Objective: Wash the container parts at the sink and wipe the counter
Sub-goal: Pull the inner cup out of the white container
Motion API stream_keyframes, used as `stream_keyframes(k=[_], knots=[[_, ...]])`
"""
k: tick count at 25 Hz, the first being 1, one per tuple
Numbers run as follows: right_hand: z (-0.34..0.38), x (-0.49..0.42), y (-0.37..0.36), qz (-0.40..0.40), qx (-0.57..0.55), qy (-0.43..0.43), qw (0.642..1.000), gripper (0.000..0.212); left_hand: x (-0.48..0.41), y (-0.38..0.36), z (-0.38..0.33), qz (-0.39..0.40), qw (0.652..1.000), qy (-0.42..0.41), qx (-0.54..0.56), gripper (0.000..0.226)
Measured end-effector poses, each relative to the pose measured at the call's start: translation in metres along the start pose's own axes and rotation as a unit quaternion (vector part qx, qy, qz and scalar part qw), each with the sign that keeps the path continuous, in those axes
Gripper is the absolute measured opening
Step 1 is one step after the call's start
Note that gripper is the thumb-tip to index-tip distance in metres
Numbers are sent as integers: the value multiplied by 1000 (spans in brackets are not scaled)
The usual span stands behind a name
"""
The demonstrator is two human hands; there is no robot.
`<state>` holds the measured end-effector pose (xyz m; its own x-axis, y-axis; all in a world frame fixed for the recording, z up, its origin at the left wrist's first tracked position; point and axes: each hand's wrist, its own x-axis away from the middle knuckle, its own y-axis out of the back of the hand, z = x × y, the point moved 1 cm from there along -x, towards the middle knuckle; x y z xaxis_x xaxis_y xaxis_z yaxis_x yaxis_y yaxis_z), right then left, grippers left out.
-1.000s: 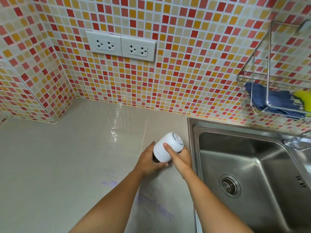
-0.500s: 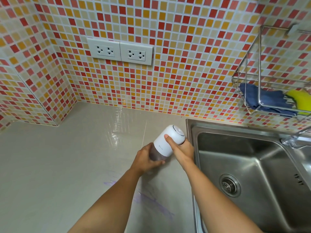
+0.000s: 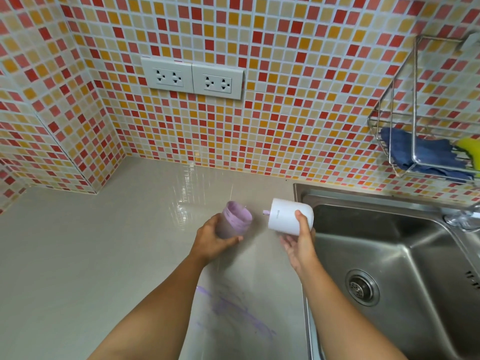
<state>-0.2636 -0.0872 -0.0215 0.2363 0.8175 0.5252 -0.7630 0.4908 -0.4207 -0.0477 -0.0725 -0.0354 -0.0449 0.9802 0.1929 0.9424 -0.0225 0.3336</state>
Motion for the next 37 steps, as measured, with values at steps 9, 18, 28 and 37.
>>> stream_keyframes(k=[9, 18, 28, 37], knots=[[-38, 2, 2, 81, 127, 48, 987, 91, -7, 12, -1, -20, 998, 22, 47, 72], [-52, 9, 7, 51, 350, 136, 925, 72, -5, 19, -2, -33, 997, 17, 61, 71], [-63, 7, 9, 76, 416, 160, 892, 79, 3, 33, -8, -43, 997, 2, 67, 68], [-48, 53, 36, 68, 570, 185, 798, 103, 8, 39, -102, 5, 988, -137, 76, 70]])
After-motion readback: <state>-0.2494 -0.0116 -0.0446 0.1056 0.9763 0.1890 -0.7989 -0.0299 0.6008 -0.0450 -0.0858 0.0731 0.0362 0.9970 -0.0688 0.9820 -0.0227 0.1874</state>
